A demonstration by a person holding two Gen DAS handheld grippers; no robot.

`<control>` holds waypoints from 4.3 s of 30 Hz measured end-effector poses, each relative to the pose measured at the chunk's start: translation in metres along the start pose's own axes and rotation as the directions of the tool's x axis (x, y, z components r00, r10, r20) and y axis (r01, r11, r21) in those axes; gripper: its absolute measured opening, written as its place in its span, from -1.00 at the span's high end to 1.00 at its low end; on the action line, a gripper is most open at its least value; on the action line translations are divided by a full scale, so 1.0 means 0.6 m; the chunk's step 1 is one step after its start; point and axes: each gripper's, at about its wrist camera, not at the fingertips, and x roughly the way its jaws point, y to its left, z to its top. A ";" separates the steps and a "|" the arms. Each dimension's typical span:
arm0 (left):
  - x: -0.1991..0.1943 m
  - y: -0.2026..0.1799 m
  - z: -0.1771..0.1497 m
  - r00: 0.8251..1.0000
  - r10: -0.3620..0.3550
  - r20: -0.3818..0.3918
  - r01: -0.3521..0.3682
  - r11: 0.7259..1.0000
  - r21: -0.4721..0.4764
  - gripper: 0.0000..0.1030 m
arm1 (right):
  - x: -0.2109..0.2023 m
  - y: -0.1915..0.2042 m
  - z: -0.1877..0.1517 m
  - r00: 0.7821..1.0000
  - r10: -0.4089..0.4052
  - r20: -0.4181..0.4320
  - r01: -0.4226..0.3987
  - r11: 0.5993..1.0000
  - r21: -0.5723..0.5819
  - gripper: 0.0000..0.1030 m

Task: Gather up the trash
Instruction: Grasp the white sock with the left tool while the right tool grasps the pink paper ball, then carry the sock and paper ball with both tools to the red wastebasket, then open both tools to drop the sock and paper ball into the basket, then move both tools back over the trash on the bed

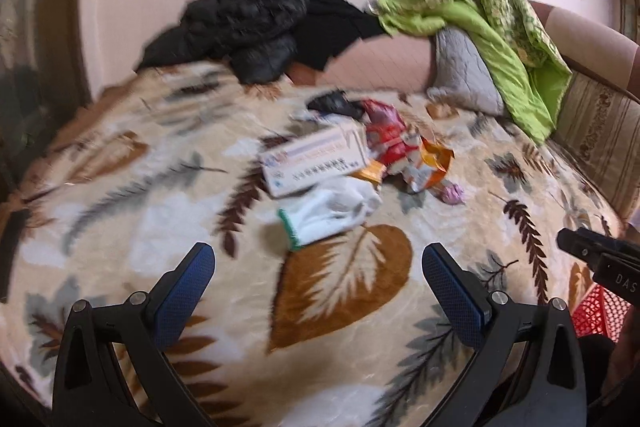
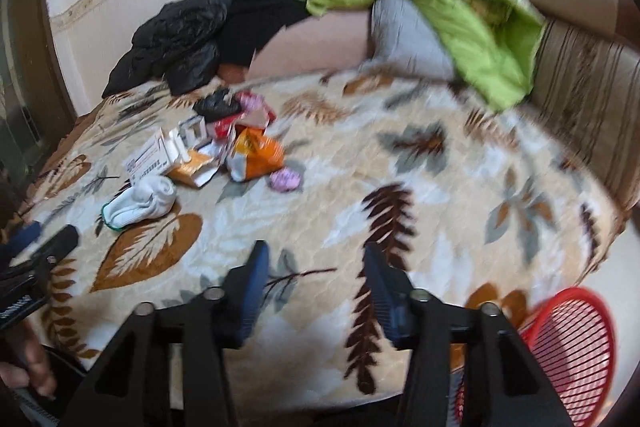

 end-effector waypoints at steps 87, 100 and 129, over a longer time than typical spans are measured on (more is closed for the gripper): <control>-0.080 -0.597 -0.069 0.682 -0.629 -0.373 0.727 0.528 0.439 0.58 | -0.260 -0.459 -0.138 0.986 -0.137 0.100 0.063 0.843 0.534 0.45; -0.069 -0.641 -0.062 0.672 -0.592 -0.444 0.739 0.567 0.363 -0.10 | -0.262 -0.541 -0.184 0.942 -0.309 0.134 0.174 0.786 0.593 -0.33; -0.451 -0.578 0.098 0.710 -0.644 -0.285 0.699 0.595 0.396 -0.63 | -0.219 -0.582 -0.185 0.866 -0.482 0.136 0.313 0.733 0.604 -0.33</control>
